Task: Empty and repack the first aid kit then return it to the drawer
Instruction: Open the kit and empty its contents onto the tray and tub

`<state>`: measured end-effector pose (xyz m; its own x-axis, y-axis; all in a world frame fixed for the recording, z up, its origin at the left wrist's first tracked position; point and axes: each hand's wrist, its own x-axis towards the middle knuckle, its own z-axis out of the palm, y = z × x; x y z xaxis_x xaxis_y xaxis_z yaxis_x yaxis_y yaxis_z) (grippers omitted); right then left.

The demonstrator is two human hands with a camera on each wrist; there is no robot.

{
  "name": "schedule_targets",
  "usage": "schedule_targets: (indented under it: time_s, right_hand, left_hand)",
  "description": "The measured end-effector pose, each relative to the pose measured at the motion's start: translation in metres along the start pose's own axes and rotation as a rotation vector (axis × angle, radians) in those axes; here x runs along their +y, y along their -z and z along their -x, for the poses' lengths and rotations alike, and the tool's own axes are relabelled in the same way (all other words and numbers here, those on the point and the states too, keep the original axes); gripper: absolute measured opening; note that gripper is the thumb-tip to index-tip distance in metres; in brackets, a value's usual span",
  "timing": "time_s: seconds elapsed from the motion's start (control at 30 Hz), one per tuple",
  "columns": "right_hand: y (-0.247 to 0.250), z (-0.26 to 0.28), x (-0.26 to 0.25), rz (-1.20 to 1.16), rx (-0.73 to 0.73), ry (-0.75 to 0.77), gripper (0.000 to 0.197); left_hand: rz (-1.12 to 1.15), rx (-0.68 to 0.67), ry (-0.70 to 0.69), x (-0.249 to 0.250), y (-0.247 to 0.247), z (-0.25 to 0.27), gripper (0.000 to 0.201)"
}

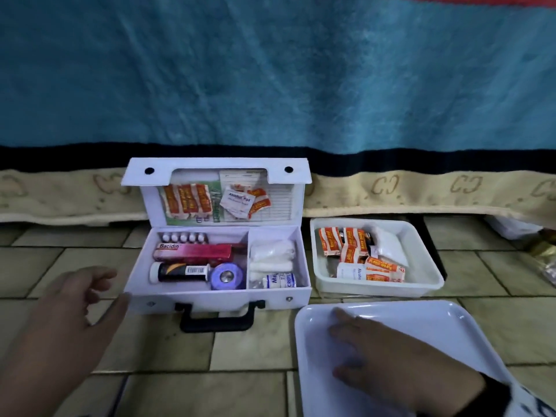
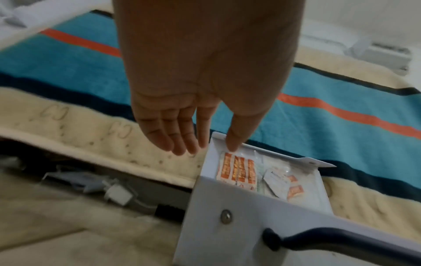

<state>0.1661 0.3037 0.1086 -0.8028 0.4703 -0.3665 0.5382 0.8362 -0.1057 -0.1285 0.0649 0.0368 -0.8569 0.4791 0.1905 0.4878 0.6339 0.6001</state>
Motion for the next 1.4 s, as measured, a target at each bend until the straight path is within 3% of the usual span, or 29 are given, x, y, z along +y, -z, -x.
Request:
schedule_targets:
  time_s: [0.07, 0.1, 0.17, 0.27, 0.33, 0.4, 0.47, 0.6, 0.73, 0.8, 0.93, 1.03, 1.2, 1.27, 1.4]
  right_hand:
    - [-0.018, -0.013, 0.008, -0.055, 0.07, 0.135, 0.041]
    - [-0.021, -0.014, 0.007, -0.081, 0.038, 0.16, 0.04]
    - [-0.019, -0.017, 0.0, -0.074, 0.05, 0.101, 0.04]
    - [0.014, -0.023, -0.027, -0.184, 0.182, 0.034, 0.033]
    - [0.035, -0.036, -0.052, -0.206, 0.246, 0.086, 0.026]
    - [0.048, -0.055, -0.081, -0.168, 0.251, 0.158, 0.025]
    - [0.049, -0.082, -0.107, -0.066, 0.192, 0.2, 0.027]
    - [0.034, -0.129, -0.14, 0.11, 0.044, 0.149, 0.021]
    - [0.025, -0.154, -0.149, 0.187, -0.004, 0.079, 0.017]
    - [0.022, -0.158, -0.149, 0.205, 0.018, 0.06, 0.023]
    - [0.024, -0.159, -0.151, 0.168, 0.041, 0.039, 0.015]
    - [0.044, -0.142, -0.142, -0.055, 0.104, 0.018, 0.027]
    - [0.076, -0.064, -0.104, -0.395, 0.301, 0.054, 0.017]
    - [0.072, -0.034, -0.082, -0.346, 0.281, -0.01, 0.014]
    - [0.03, -0.01, -0.049, 0.025, 0.061, -0.139, 0.02]
  left_hand:
    - [-0.025, -0.001, 0.005, -0.008, 0.006, 0.001, 0.042]
    - [-0.044, -0.009, 0.007, -0.012, 0.01, 0.003, 0.041]
    - [-0.174, -0.138, 0.072, -0.017, 0.017, 0.005, 0.042]
    - [-0.494, -0.608, 0.135, -0.008, 0.029, 0.005, 0.071]
    - [-0.541, -0.813, 0.156, 0.003, 0.028, 0.002, 0.113]
    - [-0.588, -0.88, 0.143, 0.009, 0.022, -0.006, 0.15]
    - [-0.653, -0.903, 0.121, 0.009, 0.012, -0.01, 0.162]
    - [-0.736, -0.936, 0.161, 0.013, 0.002, -0.009, 0.151]
    - [-0.748, -0.996, 0.172, 0.011, 0.004, -0.013, 0.15]
    - [-0.759, -1.004, 0.164, 0.01, 0.004, -0.013, 0.148]
    - [-0.782, -1.02, 0.157, 0.012, 0.004, -0.014, 0.145]
    - [-0.809, -1.023, 0.15, 0.014, 0.004, -0.015, 0.144]
    - [-0.866, -1.014, 0.118, 0.014, 0.001, -0.017, 0.141]
    - [-0.879, -1.009, 0.107, 0.015, 0.001, -0.016, 0.141]
    - [-0.899, -0.993, 0.101, 0.016, 0.002, -0.015, 0.142]
